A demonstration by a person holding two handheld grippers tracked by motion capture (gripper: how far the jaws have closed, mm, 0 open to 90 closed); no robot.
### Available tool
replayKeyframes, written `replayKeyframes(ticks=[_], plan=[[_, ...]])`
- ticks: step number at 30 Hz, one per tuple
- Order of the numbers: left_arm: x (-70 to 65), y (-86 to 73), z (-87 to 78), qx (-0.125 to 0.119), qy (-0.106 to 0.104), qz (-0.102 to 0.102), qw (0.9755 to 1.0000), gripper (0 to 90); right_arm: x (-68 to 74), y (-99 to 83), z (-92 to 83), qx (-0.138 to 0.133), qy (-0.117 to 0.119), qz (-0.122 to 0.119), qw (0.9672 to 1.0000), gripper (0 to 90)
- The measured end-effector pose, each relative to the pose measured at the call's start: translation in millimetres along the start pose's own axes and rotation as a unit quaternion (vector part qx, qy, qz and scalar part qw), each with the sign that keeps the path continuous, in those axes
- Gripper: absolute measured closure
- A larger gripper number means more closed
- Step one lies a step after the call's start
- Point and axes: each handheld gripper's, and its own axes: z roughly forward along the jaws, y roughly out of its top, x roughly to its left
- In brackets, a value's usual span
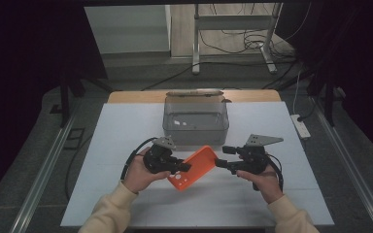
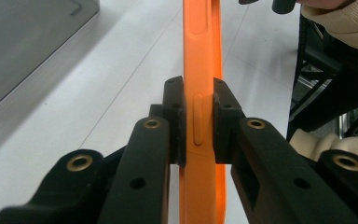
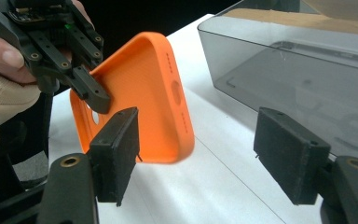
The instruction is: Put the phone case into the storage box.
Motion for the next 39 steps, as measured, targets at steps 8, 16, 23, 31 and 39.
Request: replayKeyframes(ticks=[8, 16, 23, 31, 39], plan=[[2.4, -1.2, -3.6, -0.002, 0.014, -0.006, 0.9999, 79.6, -2.0, -5.2, -4.8, 0.003, -0.011, 0.003, 0.9999, 28.1], [3.1, -1.8, -6.1, -0.006, 0.025, -0.011, 0.9996, 79.6, -0.6, -11.2, -8.7, 0.011, -0.022, 0.001, 0.9997, 26.4], [2.3, -1.3, -9.1, -0.009, 0.031, -0.014, 0.9994, 79.6, -0.6, -19.6, -13.6, 0.023, -0.033, -0.001, 0.9992, 25.6], [2.5, -1.1, -11.7, -0.012, 0.034, -0.018, 0.9992, 79.6, -1.3, -26.1, -21.6, 0.026, -0.054, -0.006, 0.9982, 25.5], [2.4, -1.0, -14.2, -0.014, 0.037, -0.017, 0.9991, 79.6, -2.1, -30.1, -22.7, 0.028, -0.070, -0.013, 0.9970, 24.5]])
